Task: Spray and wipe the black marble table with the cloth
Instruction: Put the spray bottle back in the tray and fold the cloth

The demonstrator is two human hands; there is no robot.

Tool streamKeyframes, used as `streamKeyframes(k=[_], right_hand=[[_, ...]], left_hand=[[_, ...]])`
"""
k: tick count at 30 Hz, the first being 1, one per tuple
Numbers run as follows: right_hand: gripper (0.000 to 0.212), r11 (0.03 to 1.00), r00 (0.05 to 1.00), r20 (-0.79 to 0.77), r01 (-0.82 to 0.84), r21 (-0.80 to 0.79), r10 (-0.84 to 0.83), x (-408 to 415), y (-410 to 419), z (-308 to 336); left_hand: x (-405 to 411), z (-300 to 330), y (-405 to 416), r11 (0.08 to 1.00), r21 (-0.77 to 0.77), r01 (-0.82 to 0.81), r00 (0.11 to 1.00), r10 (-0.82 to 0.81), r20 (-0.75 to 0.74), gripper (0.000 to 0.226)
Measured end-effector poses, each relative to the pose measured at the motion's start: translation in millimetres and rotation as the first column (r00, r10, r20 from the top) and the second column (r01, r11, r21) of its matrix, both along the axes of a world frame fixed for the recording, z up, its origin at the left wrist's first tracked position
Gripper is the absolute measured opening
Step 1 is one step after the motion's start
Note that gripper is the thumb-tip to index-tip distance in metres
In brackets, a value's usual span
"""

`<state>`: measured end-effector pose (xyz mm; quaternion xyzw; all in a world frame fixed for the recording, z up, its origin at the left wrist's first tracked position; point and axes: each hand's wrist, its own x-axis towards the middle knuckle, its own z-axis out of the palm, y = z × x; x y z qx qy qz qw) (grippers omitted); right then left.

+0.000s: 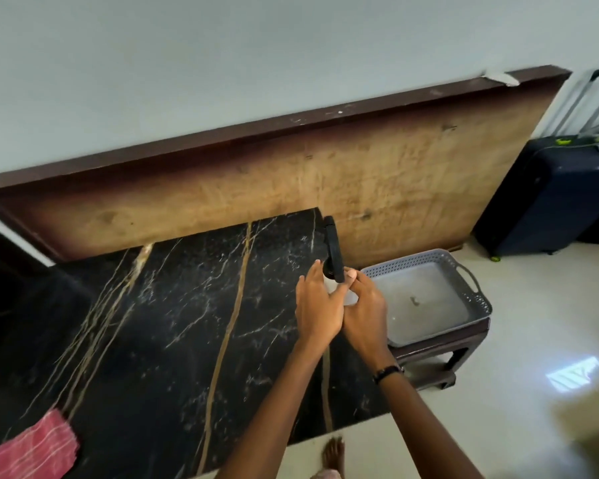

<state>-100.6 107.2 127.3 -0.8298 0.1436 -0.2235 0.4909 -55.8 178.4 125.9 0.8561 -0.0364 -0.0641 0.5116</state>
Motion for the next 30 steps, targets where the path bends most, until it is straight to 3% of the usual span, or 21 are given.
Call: streamKeyframes(k=[5, 9, 12, 14, 17, 22, 26, 30], right_hand=[[0.03, 0.999, 0.999, 0.001, 0.05, 0.017, -0.05, 31, -58, -4], [0.033, 0.998, 0.999, 0.0, 0.05, 0.033, -0.05, 46, -99, -14], [0.03, 0.999, 0.999, -0.04, 0.018, -0.041, -0.02, 57, -137, -38], [0.033, 0.998, 0.996, -0.092, -0.011, -0.068, 0.005, 63, -163, -60], [0.036, 0.996, 0.989, -0.139, -0.052, -0.066, 0.043, 66, -192, -93], [0.041, 0.995, 0.95, -0.299, -0.099, -0.007, 0.093, 61, -226, -166], [0.043, 0.991, 0.908, -0.397, -0.134, 0.024, 0.133, 59, -238, -209], [0.04, 0.991, 0.889, -0.439, -0.117, 0.064, 0.133, 67, -241, -239]], left_hand=[[33, -5, -58, 0.996, -0.029, 0.084, 0.996, -0.085, -0.009, 0.085], [47, -11, -95, 0.976, -0.097, 0.193, 0.981, -0.194, 0.003, 0.052], [58, -28, -116, 0.962, -0.153, 0.228, 0.961, -0.247, -0.123, 0.065], [59, -47, -127, 0.954, -0.25, 0.165, 0.935, -0.232, -0.268, 0.074], [49, -79, -143, 0.91, -0.401, -0.108, 0.861, -0.116, -0.494, 0.061], [27, -126, -180, 0.822, -0.378, -0.426, 0.672, 0.007, -0.741, 0.047], [24, -160, -200, 0.851, -0.288, -0.439, 0.61, 0.046, -0.791, 0.053], [31, -193, -211, 0.913, -0.212, -0.348, 0.631, 0.061, -0.773, 0.051]])
